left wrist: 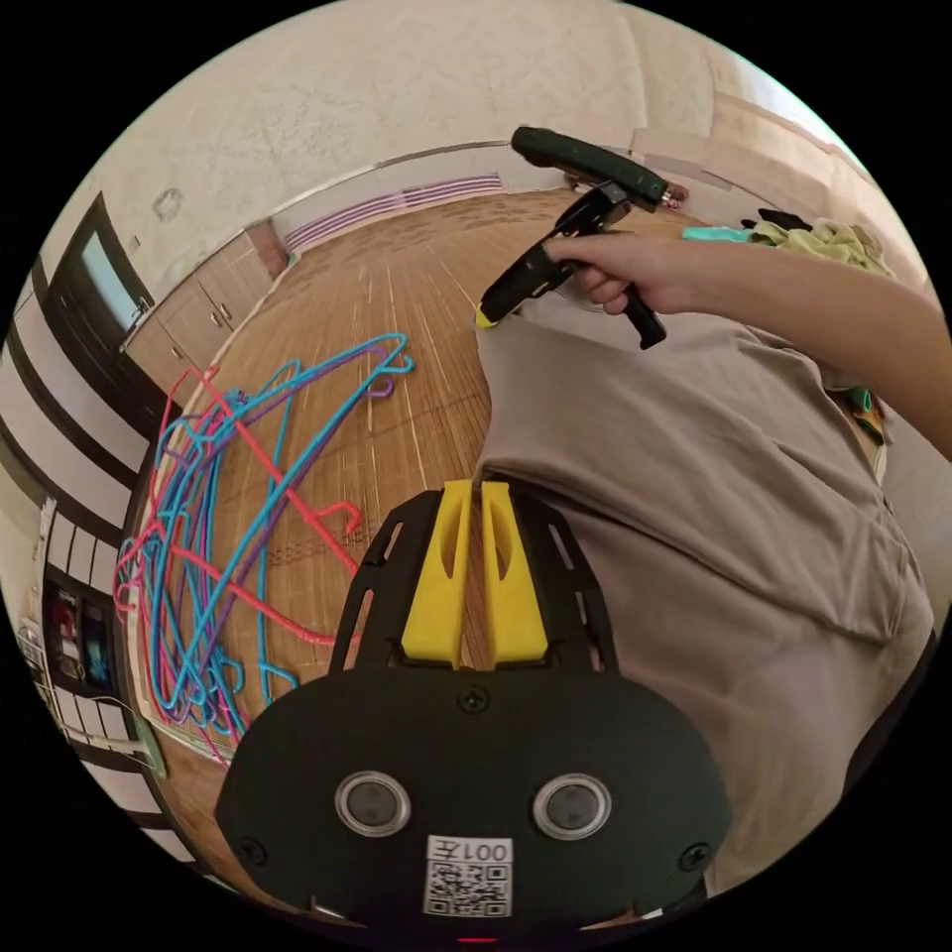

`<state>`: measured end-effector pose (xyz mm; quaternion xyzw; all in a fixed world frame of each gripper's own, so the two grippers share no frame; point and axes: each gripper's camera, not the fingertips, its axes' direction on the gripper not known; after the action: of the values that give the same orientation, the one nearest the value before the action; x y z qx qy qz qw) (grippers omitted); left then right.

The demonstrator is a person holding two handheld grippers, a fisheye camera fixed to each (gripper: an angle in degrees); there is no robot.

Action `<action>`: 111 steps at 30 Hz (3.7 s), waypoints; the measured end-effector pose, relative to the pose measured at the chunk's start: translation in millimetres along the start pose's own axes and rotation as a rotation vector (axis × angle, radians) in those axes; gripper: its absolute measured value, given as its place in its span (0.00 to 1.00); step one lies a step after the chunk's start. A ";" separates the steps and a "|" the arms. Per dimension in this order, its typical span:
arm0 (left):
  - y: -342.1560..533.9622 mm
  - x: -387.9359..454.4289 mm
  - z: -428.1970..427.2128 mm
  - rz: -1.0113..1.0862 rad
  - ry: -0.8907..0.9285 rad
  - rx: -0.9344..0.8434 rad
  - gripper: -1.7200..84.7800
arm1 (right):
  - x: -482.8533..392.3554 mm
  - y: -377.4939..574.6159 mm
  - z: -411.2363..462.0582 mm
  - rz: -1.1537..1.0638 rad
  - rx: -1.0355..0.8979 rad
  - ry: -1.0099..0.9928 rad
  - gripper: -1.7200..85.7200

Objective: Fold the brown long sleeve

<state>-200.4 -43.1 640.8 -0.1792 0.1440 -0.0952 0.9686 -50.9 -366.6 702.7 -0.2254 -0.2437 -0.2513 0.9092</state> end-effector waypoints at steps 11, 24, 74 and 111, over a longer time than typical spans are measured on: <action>14.2 -31.8 -35.1 0.007 -0.028 -0.071 0.08 | -19.7 121.6 -99.7 -0.137 0.124 0.161 0.11; 116.7 49.7 -182.4 0.203 0.340 -0.158 0.10 | -142.2 433.9 -82.1 -0.055 -0.182 0.227 0.16; 206.4 -3.7 -231.4 0.030 0.580 -0.117 0.01 | -89.8 774.6 36.8 0.384 0.269 -0.250 0.05; 50.5 332.3 -84.7 0.744 0.165 -0.142 0.06 | 108.1 836.2 16.0 0.634 0.083 0.489 0.18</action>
<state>92.3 -102.3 464.9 -0.1733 0.2830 0.2586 0.9072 499.5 250.0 535.0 -0.1860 0.0514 0.0057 0.9812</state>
